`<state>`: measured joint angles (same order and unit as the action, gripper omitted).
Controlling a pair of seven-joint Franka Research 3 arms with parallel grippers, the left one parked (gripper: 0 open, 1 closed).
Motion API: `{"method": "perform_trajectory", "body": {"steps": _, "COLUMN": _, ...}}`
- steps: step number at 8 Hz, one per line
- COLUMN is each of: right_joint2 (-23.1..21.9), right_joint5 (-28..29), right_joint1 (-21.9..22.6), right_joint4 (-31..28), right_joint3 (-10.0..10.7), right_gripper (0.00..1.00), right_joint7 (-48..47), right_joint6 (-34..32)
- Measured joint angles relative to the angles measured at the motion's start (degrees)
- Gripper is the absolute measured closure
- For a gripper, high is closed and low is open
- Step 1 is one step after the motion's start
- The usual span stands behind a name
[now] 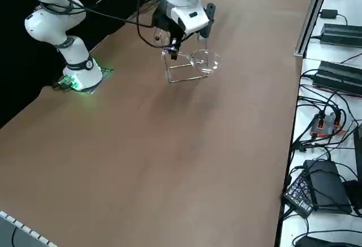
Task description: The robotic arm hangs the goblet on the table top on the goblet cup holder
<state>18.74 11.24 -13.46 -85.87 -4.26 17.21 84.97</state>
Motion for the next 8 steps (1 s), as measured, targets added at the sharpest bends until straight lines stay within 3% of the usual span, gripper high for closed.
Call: {"method": "perform_trajectory", "body": {"steps": 8, "right_joint2": 0.3, "right_joint5": 17.1, "right_joint1": -4.2, "right_joint4": 0.0, "right_joint3": 0.1, "right_gripper": 0.89, "right_joint7": -21.5, "right_joint6": -7.9}}
